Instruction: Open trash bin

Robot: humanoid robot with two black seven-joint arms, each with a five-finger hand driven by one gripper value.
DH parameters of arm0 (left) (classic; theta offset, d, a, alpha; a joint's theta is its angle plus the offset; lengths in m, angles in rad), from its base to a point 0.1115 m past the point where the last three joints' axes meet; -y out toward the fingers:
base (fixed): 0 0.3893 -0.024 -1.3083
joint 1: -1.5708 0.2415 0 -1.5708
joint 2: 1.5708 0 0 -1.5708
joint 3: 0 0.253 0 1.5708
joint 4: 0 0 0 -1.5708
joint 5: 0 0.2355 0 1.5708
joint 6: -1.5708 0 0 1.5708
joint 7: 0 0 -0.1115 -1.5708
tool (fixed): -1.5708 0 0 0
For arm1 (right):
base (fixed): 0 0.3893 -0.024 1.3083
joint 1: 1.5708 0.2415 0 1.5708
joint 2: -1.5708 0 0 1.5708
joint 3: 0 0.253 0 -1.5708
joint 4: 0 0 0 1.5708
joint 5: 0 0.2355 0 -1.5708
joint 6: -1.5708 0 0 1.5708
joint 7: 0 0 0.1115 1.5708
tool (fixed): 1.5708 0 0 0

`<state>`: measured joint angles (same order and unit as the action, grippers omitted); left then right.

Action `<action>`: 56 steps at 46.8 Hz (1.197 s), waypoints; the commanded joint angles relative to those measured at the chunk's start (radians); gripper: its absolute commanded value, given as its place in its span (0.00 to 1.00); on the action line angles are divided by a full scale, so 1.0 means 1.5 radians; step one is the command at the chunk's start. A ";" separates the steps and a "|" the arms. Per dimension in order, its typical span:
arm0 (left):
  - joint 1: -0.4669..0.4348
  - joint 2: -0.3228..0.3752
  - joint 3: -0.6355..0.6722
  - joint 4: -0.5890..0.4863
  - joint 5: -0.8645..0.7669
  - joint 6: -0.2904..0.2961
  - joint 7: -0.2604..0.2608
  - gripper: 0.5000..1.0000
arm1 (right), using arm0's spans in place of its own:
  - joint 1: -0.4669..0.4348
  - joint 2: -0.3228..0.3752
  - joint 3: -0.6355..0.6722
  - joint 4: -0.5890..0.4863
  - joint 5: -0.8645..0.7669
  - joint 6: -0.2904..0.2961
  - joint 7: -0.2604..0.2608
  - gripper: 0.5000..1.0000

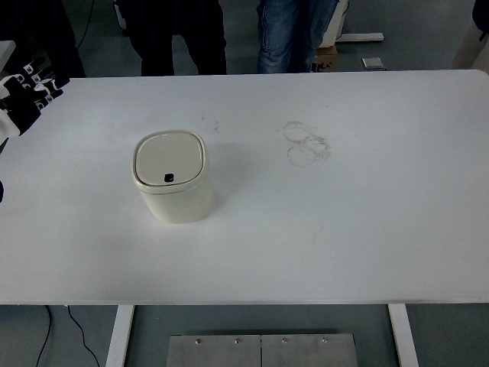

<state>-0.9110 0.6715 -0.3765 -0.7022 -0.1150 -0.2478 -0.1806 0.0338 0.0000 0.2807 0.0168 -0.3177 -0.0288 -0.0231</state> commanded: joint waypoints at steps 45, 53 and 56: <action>-0.470 0.120 0.629 -0.313 0.036 -0.057 0.068 1.00 | 0.000 0.000 0.000 0.000 0.000 0.000 0.000 0.98; -0.535 0.119 0.656 -0.373 0.113 -0.058 0.070 1.00 | 0.000 0.000 0.000 0.000 -0.001 0.001 0.000 0.98; -0.555 0.118 0.668 -0.395 0.138 -0.067 0.077 1.00 | 0.000 0.000 0.000 0.000 0.000 0.001 0.000 0.98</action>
<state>-1.7138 0.8495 0.6083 -1.2640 0.0556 -0.3345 -0.0751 0.0337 0.0000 0.2807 0.0169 -0.3177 -0.0285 -0.0231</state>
